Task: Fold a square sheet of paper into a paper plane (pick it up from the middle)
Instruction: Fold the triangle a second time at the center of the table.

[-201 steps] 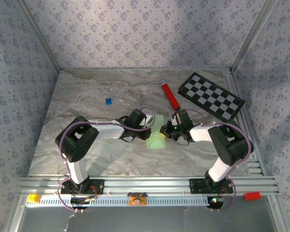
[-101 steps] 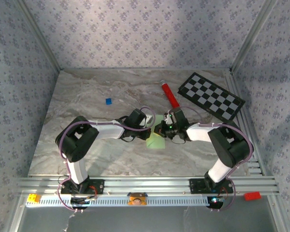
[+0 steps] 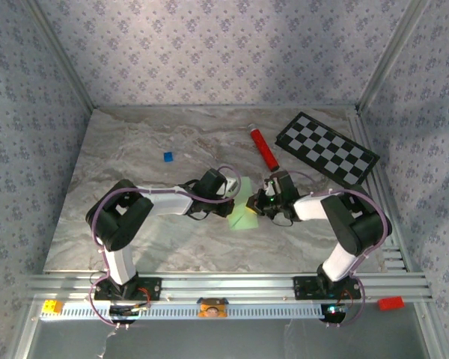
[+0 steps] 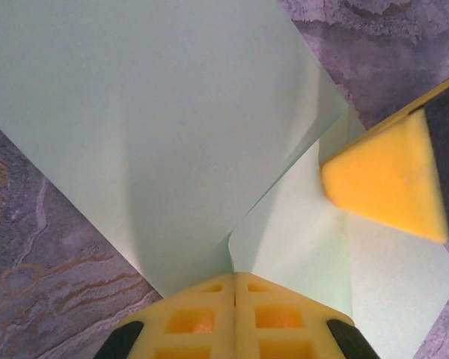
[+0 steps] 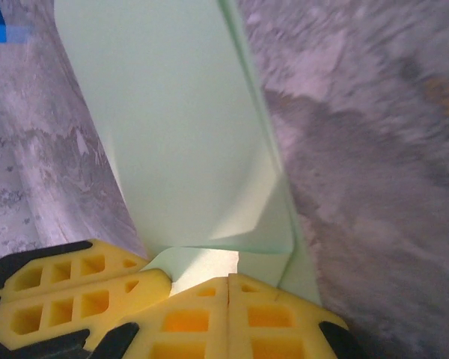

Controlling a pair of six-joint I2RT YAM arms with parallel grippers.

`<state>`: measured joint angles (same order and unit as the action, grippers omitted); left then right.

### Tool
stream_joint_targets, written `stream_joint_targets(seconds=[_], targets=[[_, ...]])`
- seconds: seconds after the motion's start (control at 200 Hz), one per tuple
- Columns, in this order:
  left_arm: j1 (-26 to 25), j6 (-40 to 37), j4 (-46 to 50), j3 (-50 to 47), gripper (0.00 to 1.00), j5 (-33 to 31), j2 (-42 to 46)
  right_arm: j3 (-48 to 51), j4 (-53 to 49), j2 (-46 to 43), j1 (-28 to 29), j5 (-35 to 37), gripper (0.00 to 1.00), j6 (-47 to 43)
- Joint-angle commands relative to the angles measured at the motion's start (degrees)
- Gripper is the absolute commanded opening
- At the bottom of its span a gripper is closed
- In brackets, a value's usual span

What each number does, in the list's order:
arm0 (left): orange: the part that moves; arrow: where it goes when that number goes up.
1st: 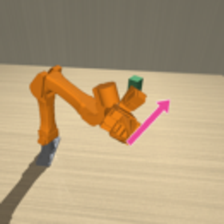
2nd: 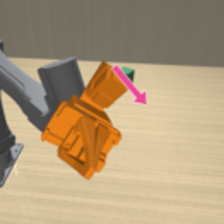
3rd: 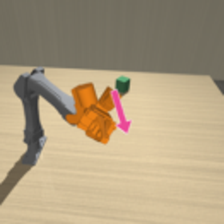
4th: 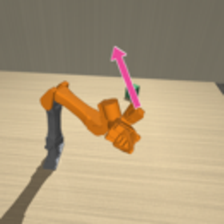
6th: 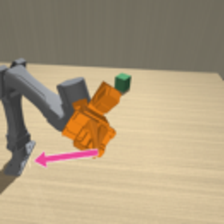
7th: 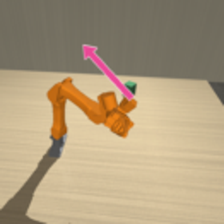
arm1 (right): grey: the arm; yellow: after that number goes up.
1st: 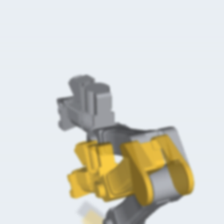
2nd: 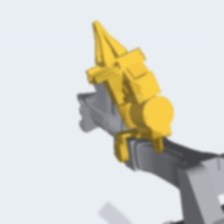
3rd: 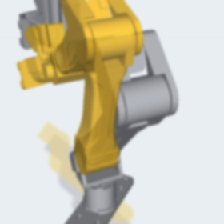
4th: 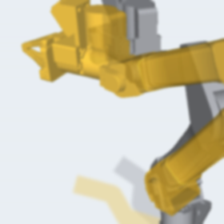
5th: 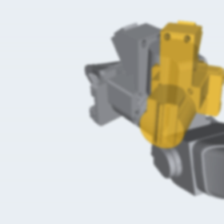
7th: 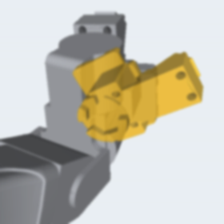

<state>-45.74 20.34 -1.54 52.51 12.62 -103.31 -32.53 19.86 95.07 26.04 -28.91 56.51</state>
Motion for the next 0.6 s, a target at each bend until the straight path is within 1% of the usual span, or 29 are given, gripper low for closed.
stream_joint_targets(seconds=[0.0, 0.22, 0.335, 0.455, 0.595], targets=[[0.6, -1.4, 4.4, -1.5, 0.00, -1.1, -1.1, 0.0, -3.0, -1.8, -1.3, 3.4, 0.00, 2.1], [0.6, -1.3, 4.2, -1.4, 0.00, -0.9, -1.1, -3.3, -9.7, -1.4, -2.6, 6.4, 0.00, 1.3], [0.7, -1.4, 4.6, -1.3, 0.00, -1.1, -1.1, -3.3, -10.0, -0.8, -3.1, 6.6, 0.00, 1.6], [0.7, -1.4, 4.5, -1.4, 0.00, -1.2, -1.0, -2.5, -10.0, -2.7, -3.0, 8.8, 0.01, 2.3], [0.7, -1.7, 4.5, -1.4, 0.00, -0.8, -0.9, -2.3, -10.6, -7.3, -1.0, 10.8, 0.01, 0.5]])
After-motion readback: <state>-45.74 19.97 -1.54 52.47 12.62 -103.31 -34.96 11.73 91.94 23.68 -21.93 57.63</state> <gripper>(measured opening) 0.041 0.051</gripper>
